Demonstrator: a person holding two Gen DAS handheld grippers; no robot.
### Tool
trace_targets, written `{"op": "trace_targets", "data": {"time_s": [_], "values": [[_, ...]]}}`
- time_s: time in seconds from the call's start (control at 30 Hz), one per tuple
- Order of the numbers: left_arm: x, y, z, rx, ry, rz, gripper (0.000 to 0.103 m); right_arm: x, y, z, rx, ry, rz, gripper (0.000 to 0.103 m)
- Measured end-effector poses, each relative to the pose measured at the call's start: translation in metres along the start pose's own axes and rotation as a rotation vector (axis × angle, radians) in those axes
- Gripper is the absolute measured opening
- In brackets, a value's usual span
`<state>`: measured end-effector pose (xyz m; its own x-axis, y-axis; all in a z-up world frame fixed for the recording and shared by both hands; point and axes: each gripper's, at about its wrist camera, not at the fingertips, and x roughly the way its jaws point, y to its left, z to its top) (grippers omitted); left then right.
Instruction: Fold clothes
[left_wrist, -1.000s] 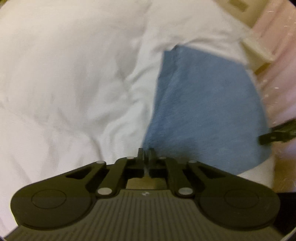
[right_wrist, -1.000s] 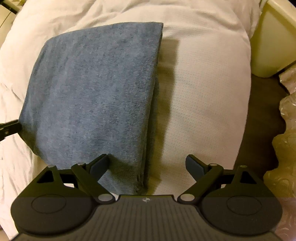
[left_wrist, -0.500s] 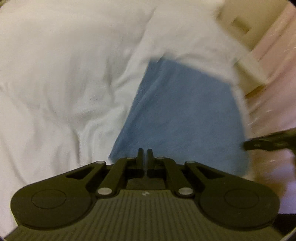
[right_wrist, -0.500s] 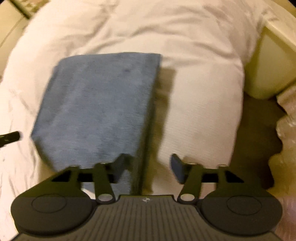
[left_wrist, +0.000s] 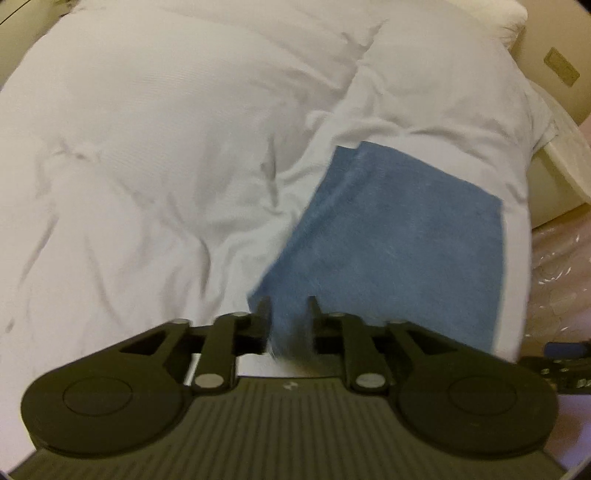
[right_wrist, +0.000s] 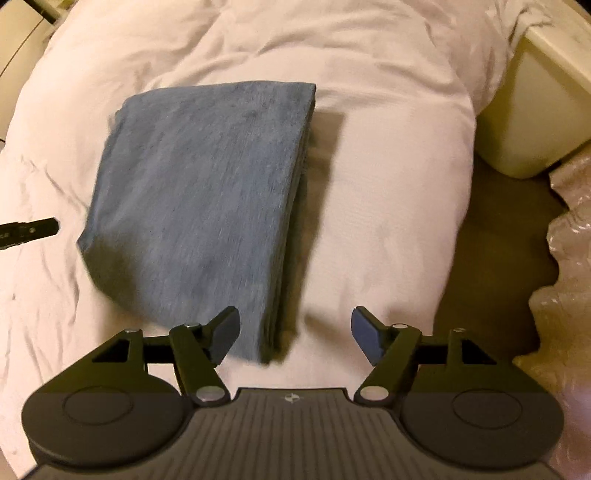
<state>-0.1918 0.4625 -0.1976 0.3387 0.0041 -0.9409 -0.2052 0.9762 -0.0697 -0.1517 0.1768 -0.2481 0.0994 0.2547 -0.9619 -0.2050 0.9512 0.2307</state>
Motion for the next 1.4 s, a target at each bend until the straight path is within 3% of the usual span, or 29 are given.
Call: {"op": "trace_targets", "data": {"time_s": [0.27,0.5,0.63,0.87,1.2,1.4], "values": [[-0.086,-0.035,-0.033,-0.060,-0.057,0.026,0.041,-0.070,0.023,-0.023,-0.104,-0.078,0.024,0.089],[-0.142,-0.061,-0.062,-0.127,-0.104,0.084,0.048,-0.109,0.029,-0.026,-0.230,-0.113,0.014,0.089],[-0.155,-0.077,-0.080,-0.198,-0.109,0.131,0.058,-0.117,0.022,-0.025,-0.287,-0.106,0.006,0.089],[-0.175,-0.125,-0.104,-0.272,-0.131,0.190,0.064,-0.139,0.001,-0.023,-0.399,-0.121,0.039,0.090],[-0.193,-0.174,-0.123,-0.367,-0.177,0.217,0.073,-0.167,-0.020,-0.015,-0.554,-0.152,0.065,0.090],[-0.204,-0.183,-0.131,-0.401,-0.197,0.246,0.082,-0.175,-0.017,-0.016,-0.623,-0.169,0.053,0.090]]}}
